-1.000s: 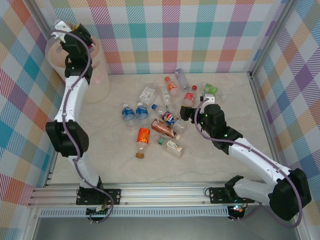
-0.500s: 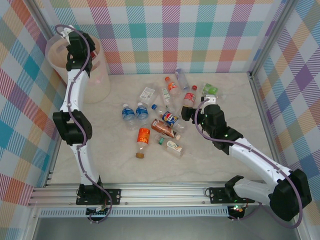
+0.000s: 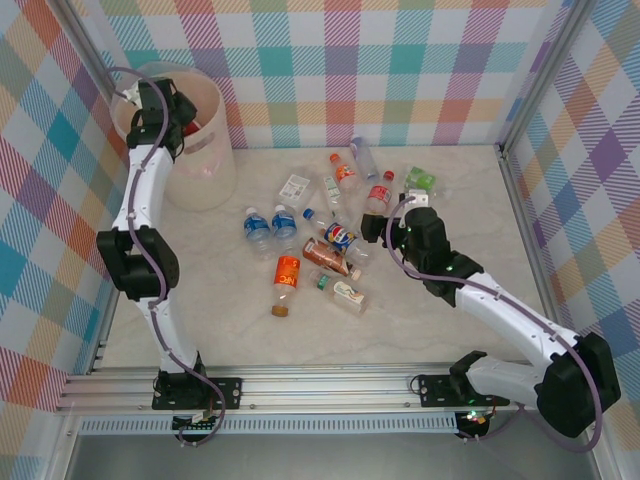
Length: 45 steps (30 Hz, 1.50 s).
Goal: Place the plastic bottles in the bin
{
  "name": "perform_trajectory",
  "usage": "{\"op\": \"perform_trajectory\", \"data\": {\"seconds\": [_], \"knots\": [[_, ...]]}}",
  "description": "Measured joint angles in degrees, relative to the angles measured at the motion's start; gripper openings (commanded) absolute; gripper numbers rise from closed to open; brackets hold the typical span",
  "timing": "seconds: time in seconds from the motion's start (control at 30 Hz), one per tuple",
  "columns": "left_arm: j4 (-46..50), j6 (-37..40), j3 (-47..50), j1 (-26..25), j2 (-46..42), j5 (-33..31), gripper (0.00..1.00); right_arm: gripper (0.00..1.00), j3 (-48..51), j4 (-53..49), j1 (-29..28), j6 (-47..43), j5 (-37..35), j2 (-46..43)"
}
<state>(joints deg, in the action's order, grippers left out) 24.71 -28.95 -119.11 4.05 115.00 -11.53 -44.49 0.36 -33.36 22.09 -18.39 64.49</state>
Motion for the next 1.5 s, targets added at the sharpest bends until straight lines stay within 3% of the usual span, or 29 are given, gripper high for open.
{"op": "perform_trajectory", "data": {"seconds": [0.2, 0.67, 0.8, 0.93, 1.17, 1.3, 1.5], "knots": [[2.38, -1.79, -0.85, 0.00, -0.17, 2.12, 0.87, 1.00, -0.96, -0.52, 0.00, -0.02, 1.11, 1.46], [5.35, -1.05, -6.36, 0.00, 0.85, 8.15, 0.98, 1.00, -1.18, -1.99, 0.02, 1.44, 2.29, 3.13], [5.38, 0.13, -6.29, -0.24, -0.52, 11.45, 1.00, 1.00, -1.16, -2.99, 0.13, -0.37, 8.31, 4.79], [5.05, 1.38, -4.87, -0.96, -4.98, 14.49, 1.00, 1.00, -1.16, -5.01, 0.07, -5.01, 18.91, 5.97], [0.20, 3.52, 3.89, -6.23, -16.48, 16.24, 1.00, 1.00, 0.83, -10.62, -3.48, -9.77, 26.34, 9.14], [-2.64, 3.69, 10.08, -9.27, -21.84, 17.68, 1.00, 1.00, 1.68, -13.31, -6.40, -10.19, 25.77, 11.08], [-5.60, 0.39, 27.41, -14.49, -32.89, 18.80, 1.00, 0.99, 1.75, -14.93, -10.51, -9.27, 21.88, 14.80]]}}
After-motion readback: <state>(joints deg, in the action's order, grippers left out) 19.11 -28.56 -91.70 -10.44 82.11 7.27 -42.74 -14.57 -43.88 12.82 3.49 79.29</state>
